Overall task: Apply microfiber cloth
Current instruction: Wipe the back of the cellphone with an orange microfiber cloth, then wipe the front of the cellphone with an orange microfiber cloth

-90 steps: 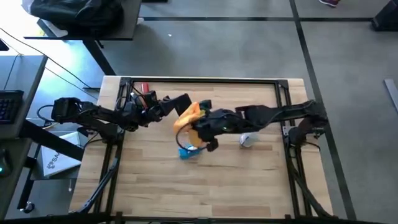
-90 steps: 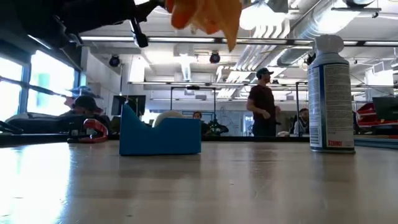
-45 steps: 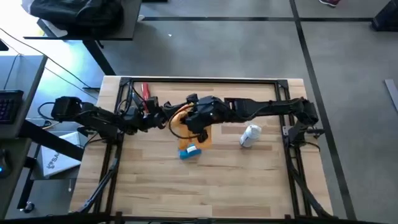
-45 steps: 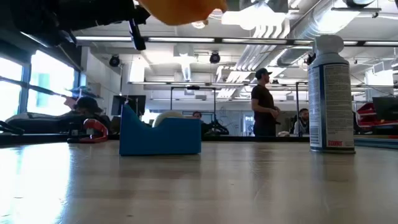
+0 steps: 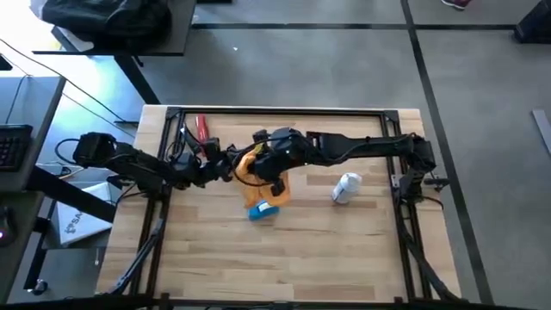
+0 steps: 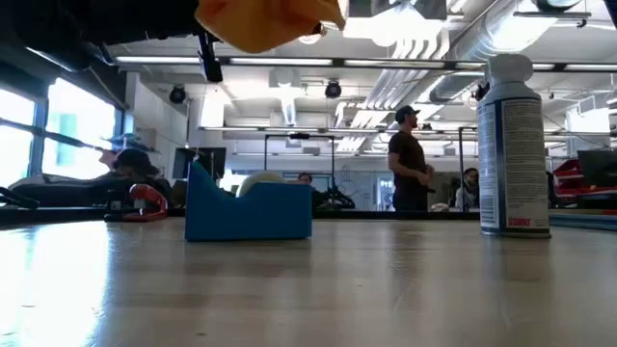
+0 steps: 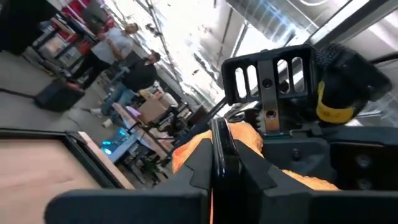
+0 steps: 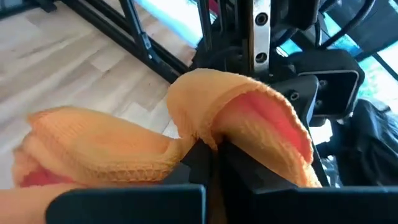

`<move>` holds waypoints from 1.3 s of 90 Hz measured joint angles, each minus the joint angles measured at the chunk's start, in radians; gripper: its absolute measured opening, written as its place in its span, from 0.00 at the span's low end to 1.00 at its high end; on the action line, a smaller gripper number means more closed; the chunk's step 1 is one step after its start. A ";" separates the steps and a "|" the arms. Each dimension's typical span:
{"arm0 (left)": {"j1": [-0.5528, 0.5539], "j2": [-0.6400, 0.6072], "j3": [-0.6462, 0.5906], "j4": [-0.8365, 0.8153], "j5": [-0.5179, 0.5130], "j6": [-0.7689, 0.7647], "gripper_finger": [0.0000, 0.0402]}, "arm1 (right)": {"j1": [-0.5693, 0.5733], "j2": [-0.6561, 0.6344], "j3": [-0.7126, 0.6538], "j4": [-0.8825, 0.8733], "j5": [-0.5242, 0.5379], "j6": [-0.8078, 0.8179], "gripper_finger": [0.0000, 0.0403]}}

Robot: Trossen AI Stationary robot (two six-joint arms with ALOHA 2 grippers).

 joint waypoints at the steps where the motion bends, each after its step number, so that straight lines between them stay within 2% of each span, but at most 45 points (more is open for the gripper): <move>1: 0.000 0.000 0.000 0.000 0.000 0.000 0.03 | 0.001 0.000 0.000 -0.001 0.008 0.000 0.00; 9: -0.001 0.000 -0.004 0.002 0.000 0.004 0.03 | 0.004 -0.004 0.000 -0.015 0.072 -0.003 0.00; 60: -0.006 -0.004 -0.011 -0.009 0.037 0.007 0.03 | 0.005 -0.178 0.000 -0.274 0.266 0.051 0.00; 77: -0.012 -0.008 -0.008 0.023 0.132 0.025 0.03 | -0.002 -0.213 -0.003 -0.393 0.405 0.108 0.00; 98: -0.012 -0.007 -0.008 0.022 0.153 0.167 0.03 | 0.017 -0.231 -0.003 -0.604 0.351 0.312 0.00; 117: -0.022 -0.007 -0.009 0.016 0.144 0.439 0.03 | 0.081 -0.230 -0.003 -0.703 0.340 0.445 0.00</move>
